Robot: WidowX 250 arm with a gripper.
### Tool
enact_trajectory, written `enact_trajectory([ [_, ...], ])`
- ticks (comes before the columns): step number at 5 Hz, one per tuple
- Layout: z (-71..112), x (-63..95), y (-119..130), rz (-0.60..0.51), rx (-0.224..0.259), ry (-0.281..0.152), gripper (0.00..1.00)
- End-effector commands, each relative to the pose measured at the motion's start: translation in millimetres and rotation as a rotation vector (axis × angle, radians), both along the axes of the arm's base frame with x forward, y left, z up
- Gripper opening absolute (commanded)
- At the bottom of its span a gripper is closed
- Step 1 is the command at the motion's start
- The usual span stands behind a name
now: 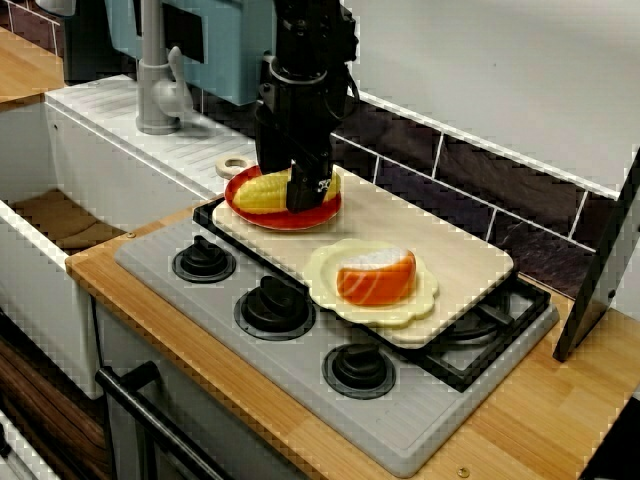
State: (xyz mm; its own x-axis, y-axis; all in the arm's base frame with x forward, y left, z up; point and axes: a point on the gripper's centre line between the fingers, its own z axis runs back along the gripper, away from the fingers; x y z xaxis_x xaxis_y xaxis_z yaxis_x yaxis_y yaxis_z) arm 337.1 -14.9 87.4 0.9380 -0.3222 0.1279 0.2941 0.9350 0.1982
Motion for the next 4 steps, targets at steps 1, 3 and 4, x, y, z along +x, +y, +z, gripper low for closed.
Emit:
enact_trajectory([
  [1,15.8,9.8,2.8,0.021,-0.01,-0.047,1.0],
  [3,12.1,11.9,4.2,0.024,-0.009,-0.032,1.0],
  [4,12.0,11.3,3.9,0.028,-0.005,-0.033,1.0],
])
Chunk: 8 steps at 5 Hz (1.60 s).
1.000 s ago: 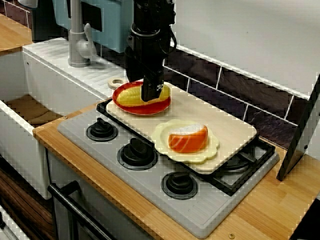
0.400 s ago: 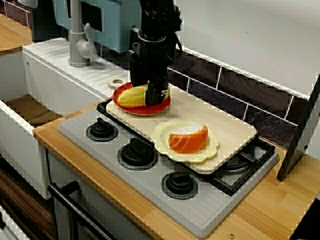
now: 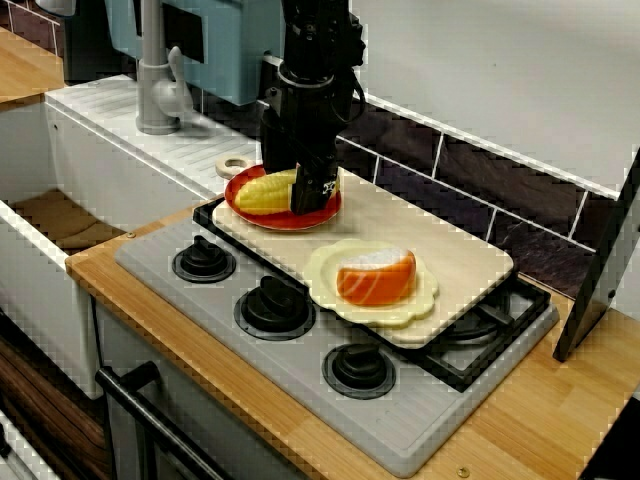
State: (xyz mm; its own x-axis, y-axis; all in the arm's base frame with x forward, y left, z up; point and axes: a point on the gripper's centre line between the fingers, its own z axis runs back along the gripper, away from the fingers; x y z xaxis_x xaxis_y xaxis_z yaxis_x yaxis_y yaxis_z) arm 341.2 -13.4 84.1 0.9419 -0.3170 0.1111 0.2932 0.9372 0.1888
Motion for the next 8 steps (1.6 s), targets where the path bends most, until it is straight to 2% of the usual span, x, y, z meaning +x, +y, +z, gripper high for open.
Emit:
enact_trajectory([
  [1,14.6,6.4,1.6,0.028,0.003,-0.046,0.95],
  [2,14.6,5.0,1.4,0.03,-0.009,-0.044,0.0],
  [4,20.5,3.6,2.4,0.032,-0.016,-0.054,0.0],
  [8,50.1,5.1,-6.5,0.014,-0.053,-0.093,0.0],
])
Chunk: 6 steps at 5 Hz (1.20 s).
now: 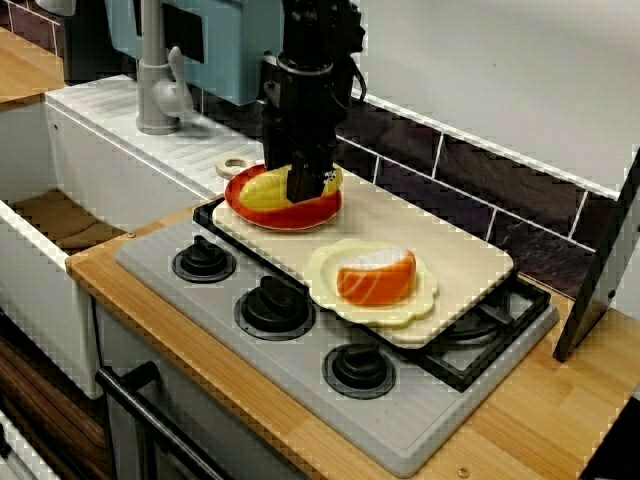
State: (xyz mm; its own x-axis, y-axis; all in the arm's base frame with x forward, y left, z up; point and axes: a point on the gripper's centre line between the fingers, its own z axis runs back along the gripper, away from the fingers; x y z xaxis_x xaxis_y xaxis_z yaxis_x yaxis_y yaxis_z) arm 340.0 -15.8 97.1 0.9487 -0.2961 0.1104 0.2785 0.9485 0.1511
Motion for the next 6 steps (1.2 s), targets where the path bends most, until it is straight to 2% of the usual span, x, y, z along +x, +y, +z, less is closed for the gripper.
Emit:
enact_trajectory([
  [1,42.6,6.4,-17.4,-0.036,-0.017,-0.11,0.0],
  [3,40.1,13.2,-49.1,-0.108,0.003,-0.091,0.0],
  [6,30.2,34.5,-73.1,-0.147,0.047,-0.083,0.0],
])
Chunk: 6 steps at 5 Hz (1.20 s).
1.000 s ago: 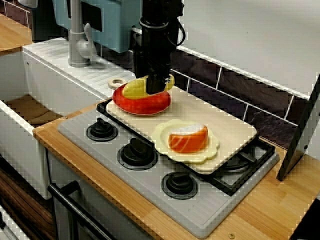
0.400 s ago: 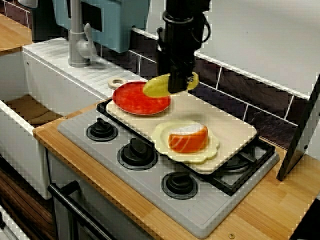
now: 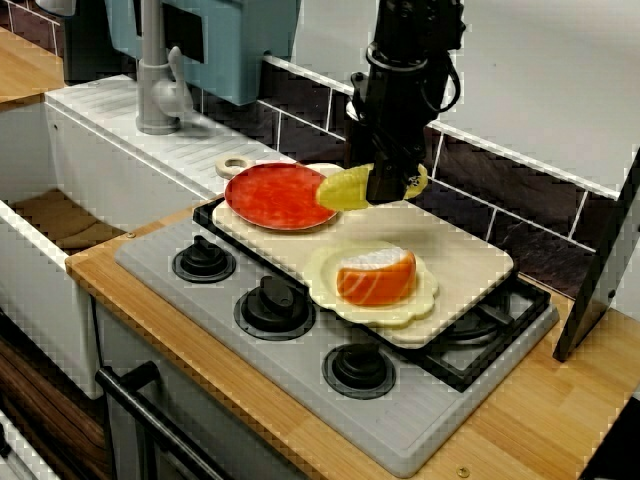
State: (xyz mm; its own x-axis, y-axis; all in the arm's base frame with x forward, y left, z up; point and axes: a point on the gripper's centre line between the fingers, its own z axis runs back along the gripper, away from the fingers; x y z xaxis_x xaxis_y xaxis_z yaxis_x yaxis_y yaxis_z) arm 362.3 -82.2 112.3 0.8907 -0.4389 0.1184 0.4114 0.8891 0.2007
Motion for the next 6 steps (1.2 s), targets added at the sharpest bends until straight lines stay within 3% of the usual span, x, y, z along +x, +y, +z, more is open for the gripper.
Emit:
enact_trajectory([
  [1,10.8,18.9,-7.6,-0.017,0.01,-0.05,0.0],
  [2,9.8,22.5,-8.4,-0.034,0.013,-0.052,0.0],
  [3,8.9,25.3,-5.0,-0.045,-0.019,-0.035,0.0],
  [5,8.1,23.3,-4.6,-0.034,-0.008,-0.034,0.0],
  [6,8.5,22.0,-3.5,-0.026,-0.011,-0.027,1.0],
])
